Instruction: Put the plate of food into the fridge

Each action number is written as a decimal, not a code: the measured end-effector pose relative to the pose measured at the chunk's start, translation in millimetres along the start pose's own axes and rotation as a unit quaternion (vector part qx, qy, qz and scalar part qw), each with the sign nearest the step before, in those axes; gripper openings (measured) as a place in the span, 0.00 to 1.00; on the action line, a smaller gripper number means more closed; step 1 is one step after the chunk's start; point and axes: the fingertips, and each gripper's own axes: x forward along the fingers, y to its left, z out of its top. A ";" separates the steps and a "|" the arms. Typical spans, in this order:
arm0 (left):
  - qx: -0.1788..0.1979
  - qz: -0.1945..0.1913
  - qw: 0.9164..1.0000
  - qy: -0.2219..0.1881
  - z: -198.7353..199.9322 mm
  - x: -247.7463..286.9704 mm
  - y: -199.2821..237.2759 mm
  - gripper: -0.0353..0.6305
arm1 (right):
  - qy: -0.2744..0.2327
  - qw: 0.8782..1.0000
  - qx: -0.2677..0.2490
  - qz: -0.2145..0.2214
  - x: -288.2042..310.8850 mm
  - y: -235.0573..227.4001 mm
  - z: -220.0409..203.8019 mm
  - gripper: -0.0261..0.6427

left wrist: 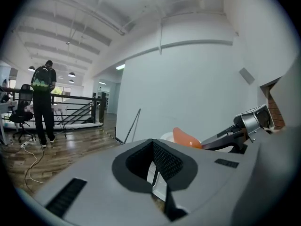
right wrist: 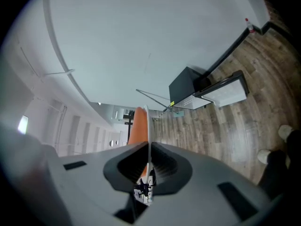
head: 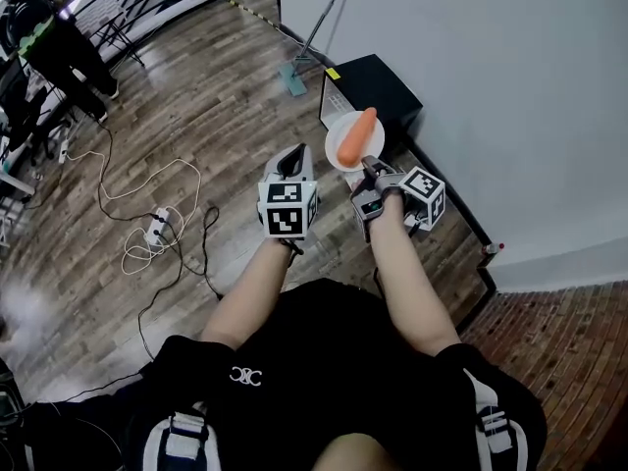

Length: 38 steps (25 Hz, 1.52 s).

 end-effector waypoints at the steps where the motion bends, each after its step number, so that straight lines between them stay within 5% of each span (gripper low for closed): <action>1: 0.000 -0.002 1.000 0.001 -1.0 0.0 4.8 0.05 | -0.001 1.000 0.003 0.000 3.2 -0.8 -4.0 0.08; 13: -0.023 -0.026 0.999 0.008 -5.8 0.2 74.5 0.05 | -0.008 1.000 -0.008 0.000 47.0 15.0 -45.0 0.08; 21: -0.037 -0.009 0.999 0.018 -4.8 28.1 108.6 0.05 | -0.003 1.000 -0.015 -0.001 90.5 23.0 -36.8 0.08; 38: 0.001 -0.012 0.999 0.040 57.3 227.8 138.6 0.05 | -0.020 1.000 0.011 0.020 255.7 47.1 102.8 0.08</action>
